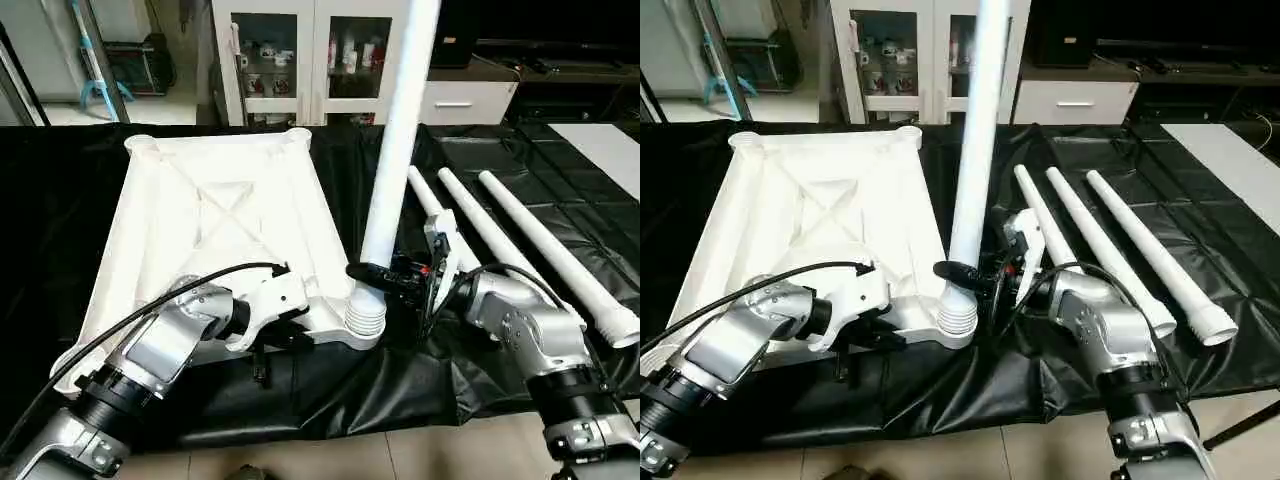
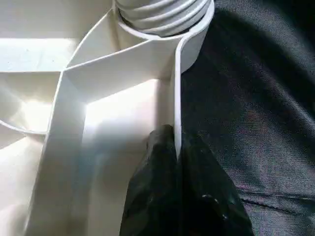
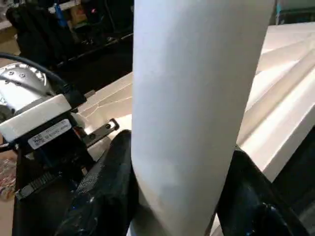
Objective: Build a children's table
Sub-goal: Move to table
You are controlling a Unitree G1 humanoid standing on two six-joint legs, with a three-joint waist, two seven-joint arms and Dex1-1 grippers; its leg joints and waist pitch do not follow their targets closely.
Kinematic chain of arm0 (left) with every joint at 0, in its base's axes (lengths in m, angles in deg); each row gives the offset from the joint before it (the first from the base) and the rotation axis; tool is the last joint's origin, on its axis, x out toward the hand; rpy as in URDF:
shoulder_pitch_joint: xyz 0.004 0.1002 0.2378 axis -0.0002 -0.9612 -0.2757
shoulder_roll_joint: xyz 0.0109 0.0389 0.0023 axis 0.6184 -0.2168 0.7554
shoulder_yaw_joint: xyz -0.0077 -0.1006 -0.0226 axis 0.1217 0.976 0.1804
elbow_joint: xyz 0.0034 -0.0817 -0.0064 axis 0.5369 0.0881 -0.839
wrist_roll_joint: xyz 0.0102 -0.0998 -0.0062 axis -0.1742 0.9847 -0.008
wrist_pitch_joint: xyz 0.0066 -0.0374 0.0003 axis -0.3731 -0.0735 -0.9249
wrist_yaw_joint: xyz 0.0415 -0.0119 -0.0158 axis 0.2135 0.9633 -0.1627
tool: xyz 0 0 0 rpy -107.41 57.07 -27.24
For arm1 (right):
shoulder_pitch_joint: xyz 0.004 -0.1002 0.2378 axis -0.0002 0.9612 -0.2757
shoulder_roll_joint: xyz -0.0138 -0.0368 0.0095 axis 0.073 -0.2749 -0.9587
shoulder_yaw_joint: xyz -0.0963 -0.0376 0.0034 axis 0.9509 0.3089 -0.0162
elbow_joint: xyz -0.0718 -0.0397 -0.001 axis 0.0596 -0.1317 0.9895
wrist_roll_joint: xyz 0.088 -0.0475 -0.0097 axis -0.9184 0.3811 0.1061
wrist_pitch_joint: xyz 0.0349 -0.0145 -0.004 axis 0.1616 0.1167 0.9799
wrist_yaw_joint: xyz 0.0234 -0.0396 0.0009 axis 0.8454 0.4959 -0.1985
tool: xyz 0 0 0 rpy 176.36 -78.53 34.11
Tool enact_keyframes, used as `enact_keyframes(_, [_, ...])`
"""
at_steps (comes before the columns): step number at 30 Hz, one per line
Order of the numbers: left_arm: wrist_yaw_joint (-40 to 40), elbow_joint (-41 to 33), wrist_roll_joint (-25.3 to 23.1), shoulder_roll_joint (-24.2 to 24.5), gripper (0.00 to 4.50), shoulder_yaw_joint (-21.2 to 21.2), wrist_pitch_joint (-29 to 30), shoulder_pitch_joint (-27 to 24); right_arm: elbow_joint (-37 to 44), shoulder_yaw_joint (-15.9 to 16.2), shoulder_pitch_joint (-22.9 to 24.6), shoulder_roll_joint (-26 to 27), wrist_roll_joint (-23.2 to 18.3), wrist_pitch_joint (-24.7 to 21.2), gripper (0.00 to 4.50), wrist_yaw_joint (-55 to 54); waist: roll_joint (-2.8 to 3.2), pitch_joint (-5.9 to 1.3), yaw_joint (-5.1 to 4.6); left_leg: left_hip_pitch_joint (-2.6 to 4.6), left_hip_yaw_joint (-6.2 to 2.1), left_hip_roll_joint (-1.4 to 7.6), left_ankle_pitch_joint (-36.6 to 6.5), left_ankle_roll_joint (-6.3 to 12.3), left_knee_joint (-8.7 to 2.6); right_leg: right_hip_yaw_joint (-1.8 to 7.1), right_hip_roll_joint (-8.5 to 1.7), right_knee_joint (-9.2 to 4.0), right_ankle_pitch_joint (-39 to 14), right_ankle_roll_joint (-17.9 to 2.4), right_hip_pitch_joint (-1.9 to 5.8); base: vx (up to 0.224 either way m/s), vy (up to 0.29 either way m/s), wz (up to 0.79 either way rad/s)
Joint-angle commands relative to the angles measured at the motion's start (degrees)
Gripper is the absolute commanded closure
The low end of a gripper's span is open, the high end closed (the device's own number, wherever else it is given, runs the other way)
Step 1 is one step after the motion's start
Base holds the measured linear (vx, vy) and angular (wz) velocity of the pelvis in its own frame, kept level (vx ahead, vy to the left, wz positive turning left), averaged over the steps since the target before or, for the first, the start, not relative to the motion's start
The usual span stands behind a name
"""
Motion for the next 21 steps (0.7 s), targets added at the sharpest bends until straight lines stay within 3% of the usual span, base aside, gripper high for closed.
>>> enact_keyframes(1, [0.46, 1.10, 1.21, -1.28, 4.50, -0.54, 0.07, -1.12, -0.56, -1.46, 2.60, -0.18, 1.02, 0.19, 2.66, -2.98, -0.70, -2.22, -0.40, 2.91, -3.75, 4.76, -32.33, -4.04, -5.34, 2.57, -5.12, -6.87, -36.32, -4.77, -1.20, 0.000, 0.000, 0.00])
enact_keyframes(4, [1.24, 1.67, 1.11, -1.80, 4.50, -0.16, 0.02, -0.78, 0.24, -3.09, 4.07, 0.71, 0.49, 1.34, 2.66, -4.98, -0.49, -2.04, -0.65, 3.01, -3.98, 4.60, -34.64, -4.41, -5.38, 2.23, -5.06, -7.19, -38.62, -3.89, -1.36, 0.000, 0.000, 0.00])
enact_keyframes(7, [1.57, 2.17, 1.05, -2.06, 4.50, 0.14, -0.10, -0.39, 1.01, -4.68, 5.36, 1.56, 0.51, 3.01, 2.66, -7.06, -0.14, -1.90, -0.97, 3.61, -4.31, 4.60, -38.93, -5.44, -5.46, 1.58, -4.85, -7.66, -40.15, -3.05, -1.61, 0.000, 0.000, 0.00])
enact_keyframes(9, [1.73, 2.49, 0.88, -2.14, 4.50, 0.14, -0.26, -0.22, 1.46, -5.25, 5.98, 1.87, 0.73, 3.86, 2.66, -8.06, 0.23, -1.92, -1.38, 3.13, -4.62, 4.70, -41.40, -6.22, -6.29, 0.83, -4.47, -7.35, -38.27, -3.00, -0.75, 0.000, 0.000, 0.00])
enact_keyframes(11, [1.85, 2.67, 0.77, -2.22, 4.50, 0.15, -0.34, -0.12, 1.77, -5.54, 6.49, 1.97, 0.83, 4.30, 2.66, -8.54, 0.70, -1.94, -1.65, 3.29, -4.55, 4.90, -45.04, -7.49, -7.29, 0.27, -3.89, -7.06, -34.85, -3.37, -0.56, 0.000, 0.000, 0.00])
enact_keyframes(12, [2.07, 2.84, 0.68, -2.33, 4.50, 0.15, -0.40, -0.01, 2.32, -5.90, 7.23, 2.10, 1.04, 4.75, 2.66, -9.04, 0.58, -1.97, -1.82, 3.31, -4.31, 4.86, -46.26, -7.73, -7.72, 0.10, -3.68, -6.96, -32.89, -3.75, -0.43, 0.000, 0.000, 0.00])
enact_keyframes(15, [2.42, 3.00, 0.60, -2.47, 4.50, 0.10, -0.46, 0.05, 3.05, -5.98, 8.24, 2.11, 1.30, 5.27, 2.66, -9.42, 0.57, -1.87, -1.93, 3.74, -3.87, 4.54, -46.89, -7.51, -7.85, -0.25, -3.86, -7.55, -34.31, -3.71, -0.60, 0.000, 0.000, 0.00])
enact_keyframes(17, [2.95, 3.14, 0.34, -2.65, 4.50, 0.08, -0.49, 0.10, 3.75, -5.76, 9.04, 2.02, 1.64, 5.68, 2.66, -9.69, 0.65, -1.70, -1.91, 3.32, -3.72, 4.66, -47.72, -7.61, -8.53, -0.68, -3.64, -7.44, -34.93, -3.22, -0.28, 0.000, 0.000, 0.00])
enact_keyframes(18, [3.57, 3.53, -0.03, -2.90, 4.50, 0.09, -0.59, 0.30, 4.44, -5.65, 9.62, 1.98, 1.74, 5.88, 2.66, -9.97, 0.67, -1.59, -1.83, 3.19, -3.25, 4.65, -48.56, -7.78, -9.15, -1.12, -3.11, -7.24, -35.08, -3.05, -0.25, 0.000, 0.000, 0.00])
enact_keyframes(19, [3.78, 3.62, -0.12, -2.94, 4.50, 0.14, -0.65, 0.30, 4.72, -5.54, 9.83, 1.99, 1.72, 5.96, 2.66, -10.16, 0.20, -1.62, -1.84, 3.13, -2.89, 4.65, -48.60, -7.70, -9.38, -1.29, -2.85, -7.07, -35.32, -3.01, -0.22, 0.000, 0.000, 0.00])
enact_keyframes(20, [3.99, 3.69, -0.15, -3.01, 4.50, 0.23, -0.66, 0.30, 4.87, -5.46, 9.94, 1.97, 1.76, 6.05, 2.66, -10.27, 0.35, -1.62, -1.70, 3.11, -2.57, 4.61, -48.66, -7.73, -9.68, -1.54, -2.65, -6.75, -35.33, -3.08, -0.11, 0.000, 0.000, 0.00])
enact_keyframes(21, [4.19, 3.77, -0.16, -3.09, 4.50, 0.33, -0.66, 0.32, 5.04, -5.37, 10.03, 1.95, 1.77, 6.13, 2.66, -10.34, 0.34, -1.98, -1.20, 1.72, -1.26, 4.82, -47.71, -7.78, -12.02, -1.46, -1.85, -3.57, -30.37, -4.02, 1.75, 0.000, 0.000, 0.00])
